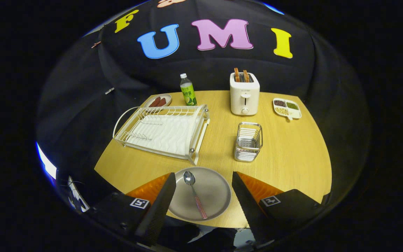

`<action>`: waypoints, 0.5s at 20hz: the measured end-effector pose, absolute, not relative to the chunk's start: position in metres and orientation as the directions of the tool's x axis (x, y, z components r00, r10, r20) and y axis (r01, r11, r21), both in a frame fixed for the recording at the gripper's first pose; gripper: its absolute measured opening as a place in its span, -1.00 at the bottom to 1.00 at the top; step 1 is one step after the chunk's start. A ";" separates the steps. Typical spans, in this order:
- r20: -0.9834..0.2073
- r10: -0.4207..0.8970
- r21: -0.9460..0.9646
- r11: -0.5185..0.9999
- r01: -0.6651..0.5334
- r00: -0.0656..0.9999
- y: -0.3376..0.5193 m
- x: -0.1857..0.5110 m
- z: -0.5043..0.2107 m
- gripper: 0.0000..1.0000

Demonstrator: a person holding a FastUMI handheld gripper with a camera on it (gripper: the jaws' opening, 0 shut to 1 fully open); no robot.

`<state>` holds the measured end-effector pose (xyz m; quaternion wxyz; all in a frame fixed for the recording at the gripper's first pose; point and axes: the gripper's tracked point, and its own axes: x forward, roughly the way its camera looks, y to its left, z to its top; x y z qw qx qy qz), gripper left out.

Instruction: Take the plate from the dish rack, then take the spoon from the basket and place it into the plate.

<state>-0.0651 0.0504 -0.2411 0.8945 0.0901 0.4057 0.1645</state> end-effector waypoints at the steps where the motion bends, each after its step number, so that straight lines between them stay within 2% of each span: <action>1: -0.678 0.356 0.266 0.935 -0.236 0.643 0.046 -0.058 -0.227 0.98; 6: -0.555 0.325 0.159 0.945 -0.285 0.766 0.037 -0.028 -0.149 0.98; 10: -0.458 0.331 0.149 0.943 -0.296 0.825 0.038 -0.016 -0.098 0.98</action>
